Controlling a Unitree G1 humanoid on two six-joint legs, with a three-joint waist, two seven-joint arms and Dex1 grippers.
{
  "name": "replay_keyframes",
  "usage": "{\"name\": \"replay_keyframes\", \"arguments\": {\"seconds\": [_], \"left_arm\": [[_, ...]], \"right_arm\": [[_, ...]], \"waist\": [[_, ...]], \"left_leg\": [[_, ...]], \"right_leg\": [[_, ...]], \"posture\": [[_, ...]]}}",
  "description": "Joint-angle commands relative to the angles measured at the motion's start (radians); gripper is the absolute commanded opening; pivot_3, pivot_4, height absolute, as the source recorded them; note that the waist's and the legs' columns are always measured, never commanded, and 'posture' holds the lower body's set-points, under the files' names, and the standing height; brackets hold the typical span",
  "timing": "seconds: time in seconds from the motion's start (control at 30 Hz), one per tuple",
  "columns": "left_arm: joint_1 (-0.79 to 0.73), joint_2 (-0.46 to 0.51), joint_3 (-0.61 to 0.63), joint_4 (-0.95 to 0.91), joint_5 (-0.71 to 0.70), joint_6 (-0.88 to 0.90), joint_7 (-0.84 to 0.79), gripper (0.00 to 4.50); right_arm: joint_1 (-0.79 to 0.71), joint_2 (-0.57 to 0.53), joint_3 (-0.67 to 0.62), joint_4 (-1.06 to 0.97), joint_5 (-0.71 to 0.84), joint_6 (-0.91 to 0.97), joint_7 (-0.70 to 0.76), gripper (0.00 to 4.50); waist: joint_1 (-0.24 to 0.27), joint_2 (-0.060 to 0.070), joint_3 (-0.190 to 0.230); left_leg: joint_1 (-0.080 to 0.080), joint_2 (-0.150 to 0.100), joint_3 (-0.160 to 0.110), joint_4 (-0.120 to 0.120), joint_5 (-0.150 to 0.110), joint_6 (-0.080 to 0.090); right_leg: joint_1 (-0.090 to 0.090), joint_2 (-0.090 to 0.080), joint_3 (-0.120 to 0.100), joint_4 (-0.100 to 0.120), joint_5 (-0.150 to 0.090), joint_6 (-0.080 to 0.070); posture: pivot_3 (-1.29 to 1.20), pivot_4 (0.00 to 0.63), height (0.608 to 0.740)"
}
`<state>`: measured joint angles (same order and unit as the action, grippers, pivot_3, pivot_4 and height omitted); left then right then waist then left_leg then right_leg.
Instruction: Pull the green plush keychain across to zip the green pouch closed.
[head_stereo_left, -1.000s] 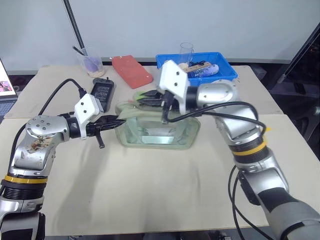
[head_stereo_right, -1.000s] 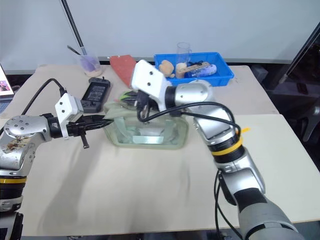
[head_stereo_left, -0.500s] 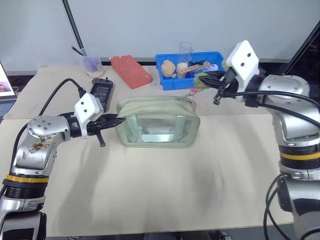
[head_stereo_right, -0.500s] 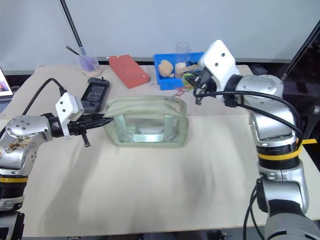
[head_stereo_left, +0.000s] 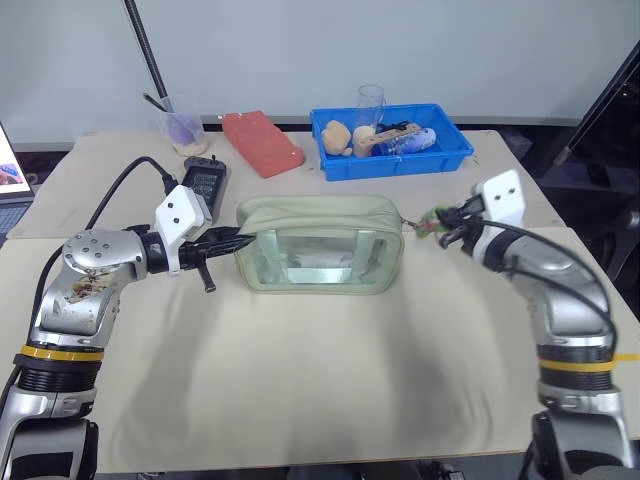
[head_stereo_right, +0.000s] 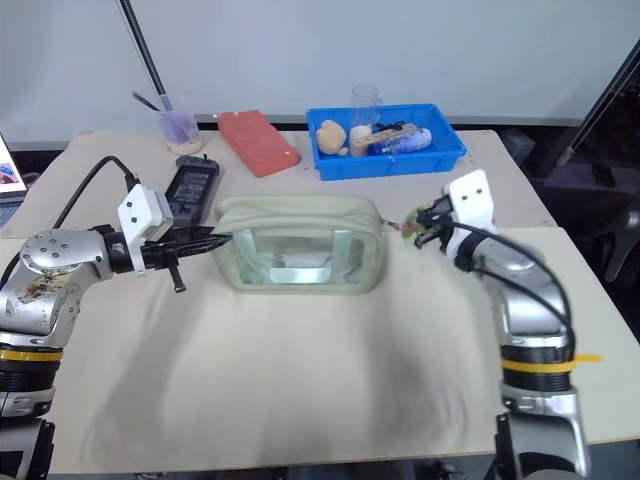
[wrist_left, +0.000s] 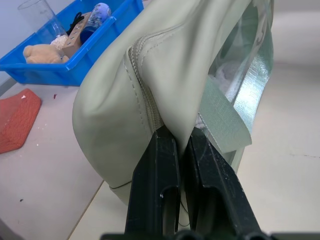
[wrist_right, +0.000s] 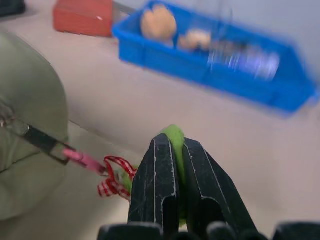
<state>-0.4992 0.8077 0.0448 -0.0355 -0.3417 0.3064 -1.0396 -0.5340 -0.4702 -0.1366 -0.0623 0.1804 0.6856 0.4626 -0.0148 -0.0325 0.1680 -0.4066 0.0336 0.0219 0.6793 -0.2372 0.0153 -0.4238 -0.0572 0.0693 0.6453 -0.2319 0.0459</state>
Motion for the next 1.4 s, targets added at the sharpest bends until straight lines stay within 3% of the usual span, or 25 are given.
{"name": "replay_keyframes", "arguments": {"seconds": [0.03,0.17,0.33,0.43,0.53,0.77,0.87,1.03,1.4], "left_arm": [[-0.004,0.001,-0.009,-0.004,0.013,0.003,-0.003,0.00],[-0.010,0.001,-0.013,-0.005,0.011,0.004,-0.008,0.00],[-0.018,-0.005,-0.018,0.003,0.009,-0.006,-0.021,0.00],[-0.028,-0.010,-0.018,0.009,-0.001,0.006,-0.032,0.00],[-0.038,-0.005,0.001,0.007,-0.045,0.054,-0.060,1.11],[-0.065,0.078,0.097,0.052,-0.141,0.173,-0.134,4.45],[-0.075,0.153,0.140,0.095,-0.158,0.206,-0.166,4.50],[-0.074,0.258,0.237,0.149,-0.176,0.250,-0.169,4.50],[-0.033,0.267,0.297,0.072,-0.173,0.272,-0.067,4.50]], "right_arm": [[0.021,0.046,-0.002,-0.021,0.020,0.029,-0.042,0.06],[0.062,0.066,0.077,-0.020,0.002,0.012,-0.023,0.06],[0.093,0.003,0.191,-0.010,-0.044,-0.053,0.059,0.06],[0.079,-0.045,0.185,-0.013,-0.030,-0.103,0.116,0.06],[0.038,-0.118,0.121,-0.022,0.031,-0.107,0.204,1.13],[0.003,-0.352,0.000,-0.062,0.174,-0.066,0.450,3.59],[0.041,-0.458,-0.047,-0.103,0.256,-0.037,0.580,4.49],[0.014,-0.581,-0.120,-0.157,0.369,0.047,0.661,4.49],[-0.067,-0.574,-0.115,-0.264,0.493,0.175,0.566,4.49]], "waist": [[0.000,0.000,0.000],[-0.001,0.000,0.000],[0.000,0.000,0.000],[0.000,0.000,0.000],[0.000,0.000,0.000],[0.000,0.000,0.000],[-0.004,0.000,0.000],[-0.009,0.000,0.001],[0.002,0.000,0.001]], "left_leg": [[0.000,0.000,0.000,0.000,0.000,0.000],[0.000,0.000,0.000,0.000,0.000,0.000],[0.001,0.000,0.000,0.000,0.000,0.000],[0.002,0.000,0.000,0.000,0.000,0.000],[0.001,0.000,0.000,0.000,0.000,0.000],[-0.001,0.001,-0.001,-0.001,0.000,0.000],[-0.001,0.001,-0.001,-0.003,-0.001,0.001],[-0.001,0.001,0.000,-0.003,-0.001,0.002],[-0.001,0.001,0.001,-0.002,-0.001,0.001]], "right_leg": [[0.000,0.000,0.000,0.000,0.000,0.000],[0.000,0.000,0.000,0.000,0.000,0.000],[0.001,0.000,0.000,0.000,0.000,0.000],[0.001,0.000,0.000,0.000,0.000,0.000],[0.001,0.000,0.000,0.000,0.000,0.000],[-0.001,0.001,0.000,-0.003,0.000,0.000],[-0.001,0.002,0.000,-0.004,-0.001,0.000],[-0.001,0.001,0.000,-0.004,-0.001,0.000],[-0.001,0.000,0.000,-0.003,-0.001,0.000]], "posture": [[0.00,0.150,0.740],[0.00,0.150,0.740],[0.00,0.150,0.740],[0.00,0.150,0.740],[0.00,0.150,0.740],[0.00,0.150,0.740],[0.00,0.150,0.740],[0.00,0.150,0.740],[0.00,0.150,0.740]]}}
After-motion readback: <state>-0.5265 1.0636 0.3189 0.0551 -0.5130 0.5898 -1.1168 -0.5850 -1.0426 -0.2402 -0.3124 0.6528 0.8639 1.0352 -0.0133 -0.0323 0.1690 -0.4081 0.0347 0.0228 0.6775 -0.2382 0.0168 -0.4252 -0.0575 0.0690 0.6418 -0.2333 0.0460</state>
